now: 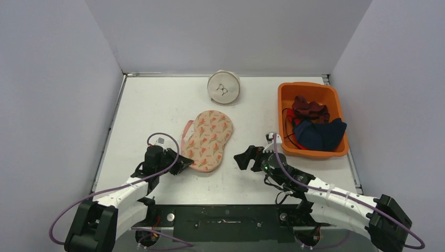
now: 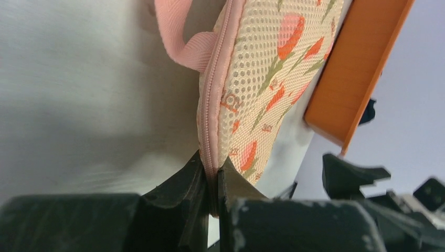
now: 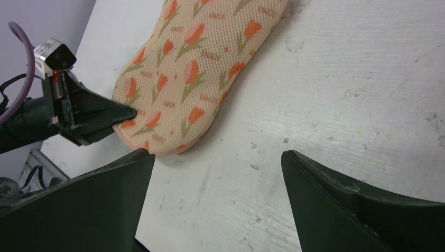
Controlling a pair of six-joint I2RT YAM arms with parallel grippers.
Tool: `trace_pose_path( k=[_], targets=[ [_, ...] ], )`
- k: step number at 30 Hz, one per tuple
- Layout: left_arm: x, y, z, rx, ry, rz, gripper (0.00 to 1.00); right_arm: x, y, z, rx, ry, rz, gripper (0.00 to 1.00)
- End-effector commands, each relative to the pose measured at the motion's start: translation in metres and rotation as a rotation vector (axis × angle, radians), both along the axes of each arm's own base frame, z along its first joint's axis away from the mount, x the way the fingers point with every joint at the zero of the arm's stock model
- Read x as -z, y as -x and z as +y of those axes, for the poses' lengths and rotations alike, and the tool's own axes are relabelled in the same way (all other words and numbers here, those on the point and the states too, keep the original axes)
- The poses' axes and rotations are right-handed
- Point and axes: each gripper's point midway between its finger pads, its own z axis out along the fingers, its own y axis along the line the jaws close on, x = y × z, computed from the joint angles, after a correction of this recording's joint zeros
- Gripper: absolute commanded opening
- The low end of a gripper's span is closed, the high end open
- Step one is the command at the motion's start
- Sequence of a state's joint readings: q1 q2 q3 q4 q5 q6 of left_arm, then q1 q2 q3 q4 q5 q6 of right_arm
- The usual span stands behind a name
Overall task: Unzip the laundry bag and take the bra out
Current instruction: Adjust the laundry bag at the center of the board.
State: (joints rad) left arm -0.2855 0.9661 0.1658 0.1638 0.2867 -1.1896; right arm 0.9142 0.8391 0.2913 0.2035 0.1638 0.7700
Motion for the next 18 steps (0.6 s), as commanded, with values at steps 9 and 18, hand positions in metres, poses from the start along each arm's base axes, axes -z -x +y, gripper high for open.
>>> trace_pose_path(
  k=[9,18],
  targets=[
    [-0.056,0.003,-0.043,0.334,0.139,-0.179,0.0,-0.009,-0.056,-0.019,0.106,-0.014,0.069,0.96],
    [-0.029,0.004,-0.031,0.297,0.033,-0.083,0.0,0.006,-0.098,-0.032,0.136,-0.055,0.138,0.94]
  ],
)
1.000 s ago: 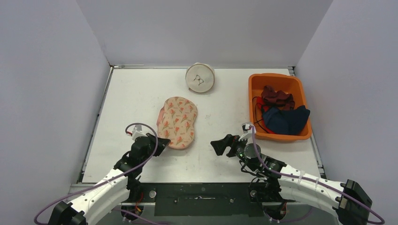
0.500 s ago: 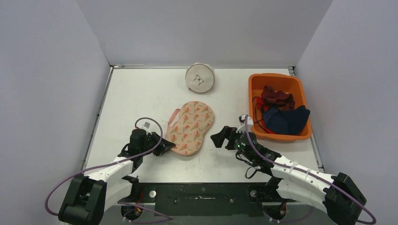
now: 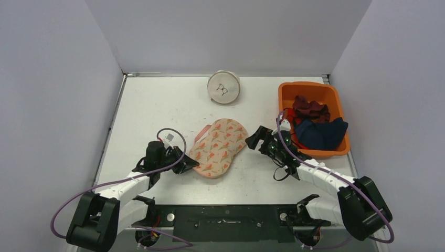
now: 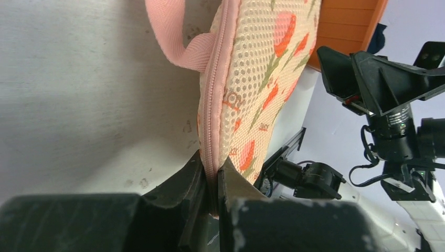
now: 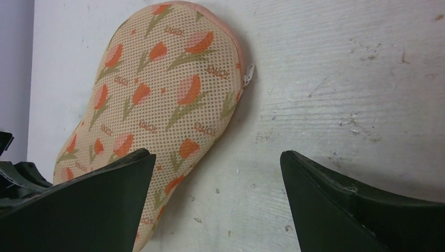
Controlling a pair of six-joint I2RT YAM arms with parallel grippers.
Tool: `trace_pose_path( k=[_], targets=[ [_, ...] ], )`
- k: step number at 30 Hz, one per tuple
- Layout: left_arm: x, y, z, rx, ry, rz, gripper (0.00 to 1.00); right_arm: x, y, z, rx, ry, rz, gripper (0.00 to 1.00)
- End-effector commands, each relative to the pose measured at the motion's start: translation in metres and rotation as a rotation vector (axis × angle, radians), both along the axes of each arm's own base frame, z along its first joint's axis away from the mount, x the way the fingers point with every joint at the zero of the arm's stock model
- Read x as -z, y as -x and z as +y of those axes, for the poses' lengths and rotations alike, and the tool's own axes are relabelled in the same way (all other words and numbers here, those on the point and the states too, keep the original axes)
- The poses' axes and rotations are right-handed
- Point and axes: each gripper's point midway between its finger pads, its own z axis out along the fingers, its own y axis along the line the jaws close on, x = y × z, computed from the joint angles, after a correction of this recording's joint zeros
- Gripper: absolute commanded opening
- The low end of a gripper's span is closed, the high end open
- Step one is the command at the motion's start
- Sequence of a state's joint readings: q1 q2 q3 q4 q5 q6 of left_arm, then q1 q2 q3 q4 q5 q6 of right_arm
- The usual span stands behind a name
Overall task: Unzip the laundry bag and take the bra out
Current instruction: Adjust the laundry bag at the center of the board.
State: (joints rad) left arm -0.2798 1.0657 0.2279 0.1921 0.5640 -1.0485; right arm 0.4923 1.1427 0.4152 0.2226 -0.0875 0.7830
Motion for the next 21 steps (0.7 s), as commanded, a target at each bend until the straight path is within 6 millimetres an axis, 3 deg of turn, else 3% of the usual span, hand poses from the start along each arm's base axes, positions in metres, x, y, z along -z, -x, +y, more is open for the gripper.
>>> trace_pose_path(
  k=[1,2,4,8,12,17,21],
  targets=[
    [-0.01,-0.016,0.004,-0.013,-0.054,-0.054,0.0,-0.027,-0.018,0.021,-0.06,-0.073,-0.069,0.94],
    [-0.012,-0.017,0.006,-0.028,-0.07,-0.06,0.06,-0.027,-0.017,0.022,-0.066,-0.075,-0.071,0.94],
    [-0.016,-0.019,0.013,-0.07,-0.105,-0.075,0.46,-0.028,-0.014,0.023,-0.075,-0.075,-0.074,0.94],
    [-0.026,-0.009,0.024,-0.148,-0.183,-0.079,1.0,-0.028,-0.005,0.02,-0.083,-0.067,-0.08,0.94],
    [-0.033,0.014,0.013,-0.191,-0.176,-0.069,0.96,-0.031,0.003,0.018,-0.092,-0.065,-0.088,0.94],
    [-0.028,0.049,-0.014,-0.288,-0.037,-0.04,0.96,-0.034,0.015,0.015,-0.095,-0.069,-0.111,0.94],
    [-0.023,0.07,-0.028,-0.305,-0.031,-0.044,0.96,-0.035,0.021,0.016,-0.104,-0.074,-0.108,0.95]
  ],
)
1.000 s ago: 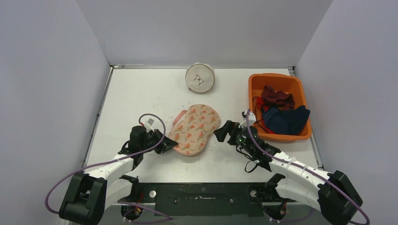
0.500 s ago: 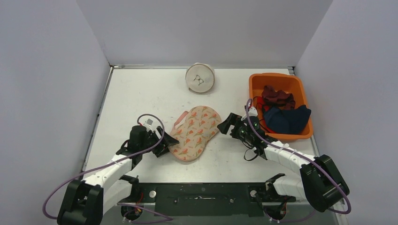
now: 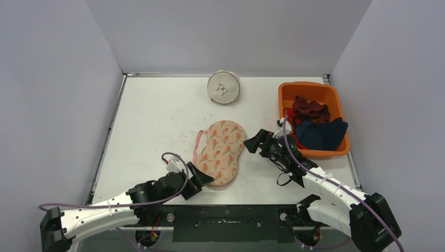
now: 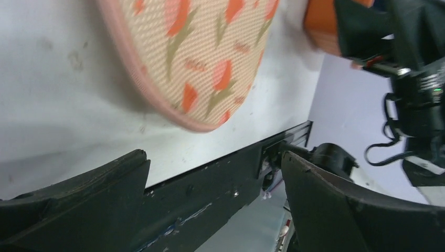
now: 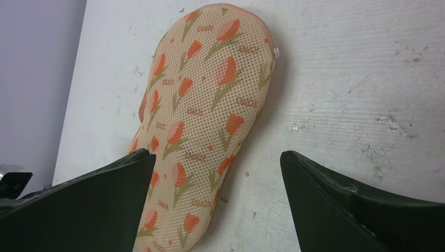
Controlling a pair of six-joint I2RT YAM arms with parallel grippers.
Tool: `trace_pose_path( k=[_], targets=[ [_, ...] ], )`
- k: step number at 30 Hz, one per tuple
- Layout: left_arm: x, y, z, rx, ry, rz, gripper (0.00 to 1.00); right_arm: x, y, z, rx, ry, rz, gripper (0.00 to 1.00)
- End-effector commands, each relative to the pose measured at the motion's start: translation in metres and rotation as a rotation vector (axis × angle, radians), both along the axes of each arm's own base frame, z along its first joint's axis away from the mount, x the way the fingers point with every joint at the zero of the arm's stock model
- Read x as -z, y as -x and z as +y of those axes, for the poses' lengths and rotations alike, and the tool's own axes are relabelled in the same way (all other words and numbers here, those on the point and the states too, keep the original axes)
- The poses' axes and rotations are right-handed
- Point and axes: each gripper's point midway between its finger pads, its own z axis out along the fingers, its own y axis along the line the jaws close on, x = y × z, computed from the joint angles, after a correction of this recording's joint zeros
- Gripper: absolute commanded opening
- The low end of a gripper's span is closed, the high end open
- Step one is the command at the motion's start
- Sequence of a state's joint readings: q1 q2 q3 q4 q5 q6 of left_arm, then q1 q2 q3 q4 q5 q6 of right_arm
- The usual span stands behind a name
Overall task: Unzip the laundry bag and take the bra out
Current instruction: Adjust the laundry bag at the center of the board.
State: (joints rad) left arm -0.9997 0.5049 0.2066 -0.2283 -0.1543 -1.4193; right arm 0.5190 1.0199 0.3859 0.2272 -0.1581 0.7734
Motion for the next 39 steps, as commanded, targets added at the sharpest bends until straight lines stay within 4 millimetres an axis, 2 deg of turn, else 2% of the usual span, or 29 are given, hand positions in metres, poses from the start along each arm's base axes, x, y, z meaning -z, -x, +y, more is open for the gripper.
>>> trace_pose_path(
  k=[1,5,7,11,15,19,21,25,29,33,37,39],
  targets=[
    [0.006,-0.004,0.003,-0.223,0.009,0.027,0.96,-0.01,0.006,0.004,-0.016,-0.009,-0.036,0.95],
    [0.009,0.011,-0.022,-0.174,-0.026,0.028,0.96,-0.014,0.013,0.011,-0.031,-0.008,-0.055,0.95],
    [0.012,0.013,-0.038,-0.161,-0.018,0.031,0.96,-0.014,0.018,0.016,-0.039,-0.008,-0.055,0.95],
    [0.005,0.005,-0.063,-0.153,0.037,-0.012,0.96,-0.014,0.028,0.026,-0.06,-0.016,-0.056,0.94],
    [0.011,-0.012,-0.061,-0.198,0.027,-0.027,0.98,-0.015,0.035,0.027,-0.065,-0.01,-0.06,0.94],
    [0.026,-0.032,-0.049,-0.219,0.008,-0.044,0.72,-0.013,0.037,0.022,-0.053,0.008,-0.059,0.94],
    [0.035,-0.046,-0.035,-0.248,-0.03,-0.046,0.59,-0.014,0.037,0.021,-0.057,0.02,-0.061,0.95],
    [0.046,-0.061,-0.005,-0.29,-0.06,-0.029,0.43,-0.017,0.032,0.013,-0.031,0.069,-0.083,0.96],
    [0.048,-0.077,0.035,-0.36,-0.121,-0.031,0.39,-0.019,0.024,0.012,-0.028,0.09,-0.09,0.97],
    [0.038,-0.096,0.067,-0.413,-0.177,-0.063,0.38,-0.016,0.011,0.015,-0.018,0.088,-0.082,0.98],
    [0.031,-0.117,0.081,-0.417,-0.2,-0.054,0.35,-0.015,-0.01,0.019,0.004,0.1,-0.084,0.97],
    [0.03,-0.122,0.08,-0.392,-0.205,-0.038,0.35,-0.015,-0.024,0.017,0.032,0.111,-0.083,0.97]
  ],
)
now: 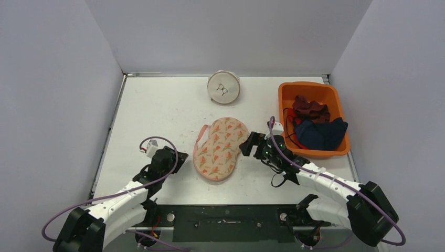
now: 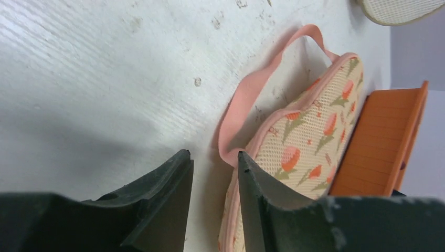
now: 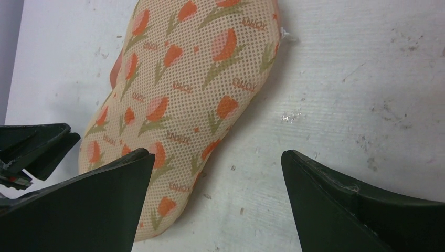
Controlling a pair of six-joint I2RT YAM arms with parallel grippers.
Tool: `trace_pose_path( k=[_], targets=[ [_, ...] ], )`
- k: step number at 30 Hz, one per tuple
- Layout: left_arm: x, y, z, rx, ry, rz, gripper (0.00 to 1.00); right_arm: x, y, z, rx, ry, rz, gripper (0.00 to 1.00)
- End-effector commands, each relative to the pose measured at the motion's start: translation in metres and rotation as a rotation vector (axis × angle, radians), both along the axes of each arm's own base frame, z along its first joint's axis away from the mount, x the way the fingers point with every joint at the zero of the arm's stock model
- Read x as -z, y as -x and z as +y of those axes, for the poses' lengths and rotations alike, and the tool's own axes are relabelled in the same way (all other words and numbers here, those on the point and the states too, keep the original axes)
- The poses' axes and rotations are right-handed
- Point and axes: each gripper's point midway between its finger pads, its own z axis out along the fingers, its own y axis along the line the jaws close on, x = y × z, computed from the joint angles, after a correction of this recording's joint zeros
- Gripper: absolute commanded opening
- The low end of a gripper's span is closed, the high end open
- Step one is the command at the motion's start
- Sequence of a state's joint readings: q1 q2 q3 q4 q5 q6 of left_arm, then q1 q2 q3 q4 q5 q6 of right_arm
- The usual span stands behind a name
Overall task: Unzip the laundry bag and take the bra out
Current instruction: Adjust the laundry bag at the center of the board.
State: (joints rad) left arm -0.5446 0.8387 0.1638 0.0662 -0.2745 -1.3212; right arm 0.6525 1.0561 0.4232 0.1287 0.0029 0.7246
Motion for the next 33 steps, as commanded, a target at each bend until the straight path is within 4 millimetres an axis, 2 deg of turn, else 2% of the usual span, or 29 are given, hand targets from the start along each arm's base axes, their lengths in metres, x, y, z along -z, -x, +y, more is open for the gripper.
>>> trace_pose_path(
  k=[1,3,5,9,12,14,15,16,20,23,26,28,33],
  targets=[
    [-0.015,-0.01,-0.01,0.124,-0.034,0.014,0.38,-0.033,-0.044,0.007,0.048,-0.032,-0.106,0.97],
    [-0.019,-0.006,-0.013,0.152,-0.035,0.027,0.54,-0.032,-0.062,0.002,0.085,-0.012,-0.105,0.97],
    [-0.022,0.006,-0.012,0.175,-0.035,0.058,0.67,-0.03,-0.08,-0.002,0.117,0.0,-0.098,0.97],
    [-0.038,0.036,-0.015,0.203,-0.021,0.034,0.83,-0.035,-0.11,0.0,0.145,0.003,-0.115,0.96],
    [-0.047,0.059,-0.028,0.259,-0.008,0.012,0.85,-0.029,-0.132,0.006,0.159,0.007,-0.1,0.95],
    [-0.049,0.074,-0.043,0.321,0.017,0.006,0.85,-0.026,-0.148,0.011,0.168,0.004,-0.097,0.93],
    [-0.051,0.084,-0.055,0.371,0.037,0.001,0.84,-0.017,-0.154,0.013,0.172,0.013,-0.081,0.93],
    [-0.049,0.092,-0.064,0.409,0.034,0.007,0.84,-0.017,-0.159,0.015,0.176,0.013,-0.082,0.93],
    [-0.032,0.11,-0.09,0.482,-0.001,0.037,0.85,0.004,-0.175,0.028,0.148,0.031,-0.053,0.92],
    [-0.023,0.11,-0.107,0.512,0.024,0.025,0.85,0.012,-0.179,0.036,0.105,0.042,-0.046,0.91],
    [-0.018,0.102,-0.113,0.498,0.02,0.01,0.85,0.023,-0.174,0.038,0.072,0.059,-0.019,0.88],
    [-0.023,0.093,-0.119,0.483,0.039,-0.019,0.82,0.029,-0.165,0.035,0.066,0.061,-0.007,0.86],
    [-0.017,0.068,-0.123,0.457,0.073,-0.009,0.69,0.042,-0.136,0.025,0.06,0.038,0.03,0.8]
  ],
)
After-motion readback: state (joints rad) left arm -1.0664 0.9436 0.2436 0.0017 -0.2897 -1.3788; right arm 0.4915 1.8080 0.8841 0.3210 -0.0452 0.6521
